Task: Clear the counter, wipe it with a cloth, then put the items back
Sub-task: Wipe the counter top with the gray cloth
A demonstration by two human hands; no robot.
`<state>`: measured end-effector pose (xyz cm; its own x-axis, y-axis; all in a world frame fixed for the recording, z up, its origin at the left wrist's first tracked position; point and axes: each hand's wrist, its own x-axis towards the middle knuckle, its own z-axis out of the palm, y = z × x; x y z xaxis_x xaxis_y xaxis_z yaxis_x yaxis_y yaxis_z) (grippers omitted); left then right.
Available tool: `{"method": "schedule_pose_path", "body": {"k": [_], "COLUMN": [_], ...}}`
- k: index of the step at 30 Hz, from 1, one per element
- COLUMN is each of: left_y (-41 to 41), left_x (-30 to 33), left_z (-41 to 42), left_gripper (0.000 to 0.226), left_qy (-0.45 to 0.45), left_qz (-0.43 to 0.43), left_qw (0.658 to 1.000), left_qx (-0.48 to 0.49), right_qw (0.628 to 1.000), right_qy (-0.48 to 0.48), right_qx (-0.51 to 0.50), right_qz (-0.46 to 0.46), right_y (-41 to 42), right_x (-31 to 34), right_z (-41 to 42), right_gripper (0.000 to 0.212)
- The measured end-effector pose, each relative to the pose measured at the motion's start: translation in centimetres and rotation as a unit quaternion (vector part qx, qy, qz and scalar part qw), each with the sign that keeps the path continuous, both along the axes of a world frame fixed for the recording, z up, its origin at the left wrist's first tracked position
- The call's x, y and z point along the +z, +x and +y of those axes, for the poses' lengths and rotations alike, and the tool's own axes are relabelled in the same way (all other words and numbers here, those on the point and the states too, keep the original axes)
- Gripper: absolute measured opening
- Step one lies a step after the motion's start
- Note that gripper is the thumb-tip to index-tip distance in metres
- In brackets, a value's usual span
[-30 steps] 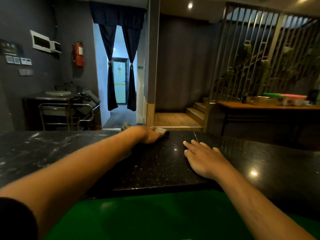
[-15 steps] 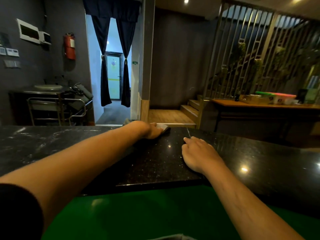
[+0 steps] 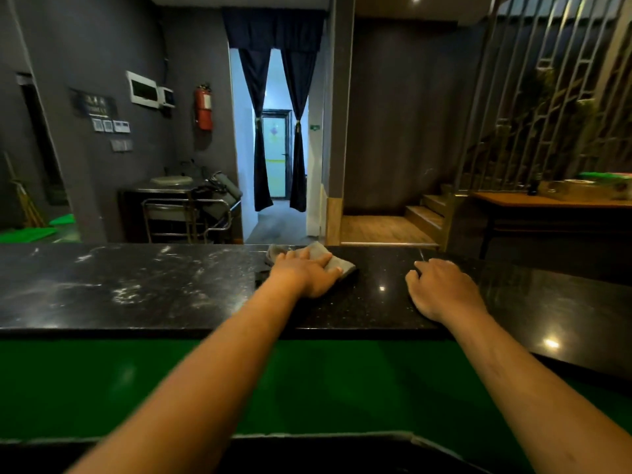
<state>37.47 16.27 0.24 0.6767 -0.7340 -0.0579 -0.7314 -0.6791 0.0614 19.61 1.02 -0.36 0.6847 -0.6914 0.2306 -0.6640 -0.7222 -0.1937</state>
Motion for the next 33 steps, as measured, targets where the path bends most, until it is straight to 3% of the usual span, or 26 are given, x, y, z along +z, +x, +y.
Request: {"method": "schedule_pose_path", "body": {"k": [3,8,12,17,22,25,28,33], "left_y": [-3.6,-2.9,3.7,6.5,-0.6,0.7,5.6,11.6], "left_x": [-0.2,-1.7,-1.3,-0.4,-0.6,-0.6,0.6,0.9], "left_z": [0.6,7.5,9.0,6.0,7.4,7.7,4.8,-0.8], "left_gripper": [0.065,0.064,0.082,0.066,0.061,0.059,0.061,0.076], "left_qy": [0.005,-0.013,0.009,0.006,0.014,0.009,0.007,0.017], "left_qz": [0.002,-0.023,-0.033,-0.032,-0.025,-0.003,0.016,0.048], "left_qw": [0.999,0.987,0.996,0.999,0.979,0.969,0.983,0.999], "left_qx": [-0.041,-0.158,-0.086,-0.004,-0.200,-0.248,-0.183,0.012], "right_qw": [1.000,0.988,0.988,0.988,0.987,0.986,0.987,0.988], "right_qy": [-0.020,0.060,0.058,0.080,0.069,0.069,0.068,0.071], "right_qx": [0.016,0.134,0.132,0.125,0.129,0.131,0.125,0.126], "right_qz": [-0.003,0.056,0.064,0.039,0.069,0.078,0.076,0.060], "right_y": [-0.1,2.6,3.4,3.3,4.5,5.5,5.8,5.5], "right_x": [0.2,-0.4,-0.5,-0.4,-0.7,-1.0,-1.2,-1.3], "right_z": [1.2,5.5,6.1,6.2,5.3,4.6,4.2,4.4], "right_gripper": [0.049,0.057,0.059,0.058,0.058,0.056,0.055,0.051]}}
